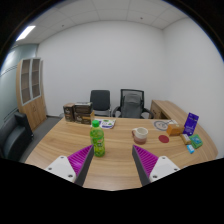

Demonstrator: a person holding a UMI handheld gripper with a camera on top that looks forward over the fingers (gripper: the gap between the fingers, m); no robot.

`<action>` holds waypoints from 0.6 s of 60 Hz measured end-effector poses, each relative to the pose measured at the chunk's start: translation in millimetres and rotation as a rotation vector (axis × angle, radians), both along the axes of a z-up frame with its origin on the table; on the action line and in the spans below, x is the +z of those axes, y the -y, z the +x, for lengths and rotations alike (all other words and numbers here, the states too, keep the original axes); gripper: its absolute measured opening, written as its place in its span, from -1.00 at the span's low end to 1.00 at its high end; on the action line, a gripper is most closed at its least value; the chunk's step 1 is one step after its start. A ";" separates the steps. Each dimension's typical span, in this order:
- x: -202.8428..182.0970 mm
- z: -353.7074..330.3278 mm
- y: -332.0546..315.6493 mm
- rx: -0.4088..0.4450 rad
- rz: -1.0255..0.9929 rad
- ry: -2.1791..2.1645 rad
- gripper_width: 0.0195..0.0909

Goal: Pour water

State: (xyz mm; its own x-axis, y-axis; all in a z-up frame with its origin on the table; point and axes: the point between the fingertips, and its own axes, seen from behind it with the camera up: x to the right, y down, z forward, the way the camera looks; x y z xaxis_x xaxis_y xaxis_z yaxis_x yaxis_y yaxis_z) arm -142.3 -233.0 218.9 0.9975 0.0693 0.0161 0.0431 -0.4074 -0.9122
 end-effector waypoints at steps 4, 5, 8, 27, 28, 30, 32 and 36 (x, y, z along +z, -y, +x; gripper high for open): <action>-32.9 -28.0 -12.2 0.018 -0.012 -0.036 0.68; -40.2 -34.3 -16.1 0.022 -0.014 -0.044 0.67; -63.5 -49.7 -26.9 0.031 -0.036 -0.063 0.66; -138.2 -74.1 -130.0 -0.006 -0.052 -0.092 0.64; -139.8 -73.9 -135.8 -0.012 -0.053 -0.095 0.65; -143.3 -75.5 -146.8 -0.018 -0.040 -0.096 0.66; -145.4 -78.5 -156.8 -0.016 -0.028 -0.097 0.67; -148.8 -80.1 -173.7 -0.016 -0.005 -0.070 0.66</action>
